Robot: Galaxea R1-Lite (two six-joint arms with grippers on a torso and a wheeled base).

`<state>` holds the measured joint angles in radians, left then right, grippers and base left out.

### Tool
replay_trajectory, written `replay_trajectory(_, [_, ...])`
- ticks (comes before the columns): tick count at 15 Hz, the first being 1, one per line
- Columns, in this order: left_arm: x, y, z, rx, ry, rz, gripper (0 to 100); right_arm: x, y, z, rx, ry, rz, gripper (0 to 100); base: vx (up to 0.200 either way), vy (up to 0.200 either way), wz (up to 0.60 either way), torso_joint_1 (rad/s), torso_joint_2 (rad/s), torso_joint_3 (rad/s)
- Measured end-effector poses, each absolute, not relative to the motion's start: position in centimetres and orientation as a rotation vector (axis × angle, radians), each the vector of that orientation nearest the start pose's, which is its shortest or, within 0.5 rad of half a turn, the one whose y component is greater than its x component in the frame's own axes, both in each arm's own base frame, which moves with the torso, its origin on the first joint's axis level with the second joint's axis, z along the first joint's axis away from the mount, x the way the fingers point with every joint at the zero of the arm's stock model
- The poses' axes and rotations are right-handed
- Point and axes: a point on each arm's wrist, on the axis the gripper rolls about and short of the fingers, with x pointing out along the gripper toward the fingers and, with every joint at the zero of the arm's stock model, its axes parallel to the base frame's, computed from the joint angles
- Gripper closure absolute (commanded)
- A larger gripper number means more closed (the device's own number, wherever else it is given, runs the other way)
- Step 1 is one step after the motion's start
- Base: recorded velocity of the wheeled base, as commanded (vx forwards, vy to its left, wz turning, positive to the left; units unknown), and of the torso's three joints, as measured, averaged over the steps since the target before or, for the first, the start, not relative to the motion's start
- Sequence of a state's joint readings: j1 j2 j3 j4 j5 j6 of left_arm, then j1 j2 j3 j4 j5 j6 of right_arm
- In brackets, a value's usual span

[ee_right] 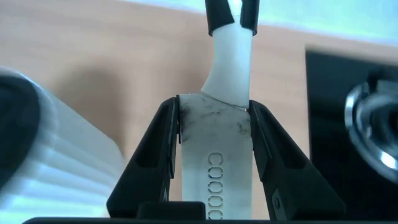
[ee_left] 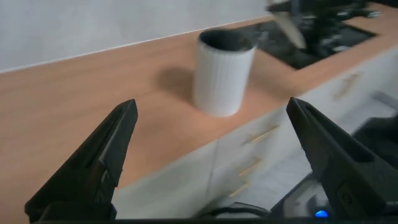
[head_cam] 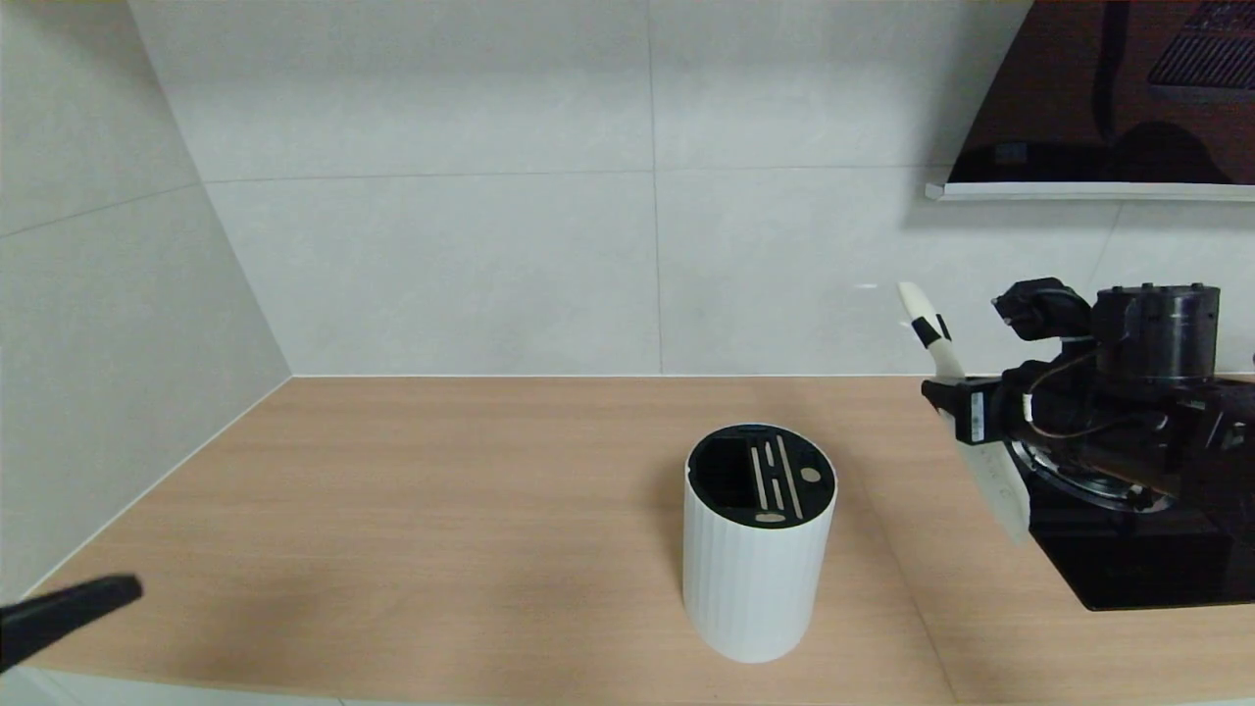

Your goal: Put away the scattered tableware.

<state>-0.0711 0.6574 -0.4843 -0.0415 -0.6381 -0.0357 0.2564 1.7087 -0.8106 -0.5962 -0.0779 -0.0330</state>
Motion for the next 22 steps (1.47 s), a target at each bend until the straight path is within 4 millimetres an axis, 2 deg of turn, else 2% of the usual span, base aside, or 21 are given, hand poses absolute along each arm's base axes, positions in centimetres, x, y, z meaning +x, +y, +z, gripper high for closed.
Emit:
replay_trajectory(2, [9.0,-2.7,23.3,-0.07,0.144,-0.78,0,29.7,9.5,19.5,-0.083,0.241,0.227,100,0.0,0.0,0.0,0.0,0.0,0.0])
replay_trajectory(4, [13.7,-4.4,23.7,-0.063,0.142,-0.817,0,29.3,11.0,20.6,-0.083,0.209,0.268,100,0.0,0.0,0.0,0.0,0.0,0.0])
replay_trajectory(6, [17.8,-6.8,23.5,-0.069,0.079,-0.834,0,28.0,12.7,21.3,-0.097,0.215,0.301,100,0.0,0.0,0.0,0.0,0.0,0.0])
replay_trajectory(8, [20.0,-9.3,21.9,-0.184,0.127,-0.877,0,26.7,13.8,21.9,-0.103,0.202,0.321,100,0.0,0.0,0.0,0.0,0.0,0.0])
replay_trajectory(10, [20.9,-11.9,21.1,-0.348,0.157,-0.957,0,25.1,15.1,22.3,-0.1,0.19,0.352,100,0.0,0.0,0.0,0.0,0.0,0.0])
replay_trajectory(12, [21.3,-13.5,20.3,-0.431,0.183,-1.003,0,23.6,16.4,22.5,-0.088,0.185,0.386,100,0.0,0.0,0.0,0.0,0.0,0.0])
replay_trajectory(17, [21.5,-15.5,19.7,-0.556,0.255,-1.058,0,21.2,18.2,22.6,-0.07,0.183,0.471,100,0.0,0.0,0.0,0.0,0.0,0.0])
replay_trajectory(22, [22.6,-17.3,18.8,-0.573,0.161,-1.068,0,18.8,20.5,22.2,-0.057,0.202,0.588,100,0.0,0.0,0.0,0.0,0.0,0.0])
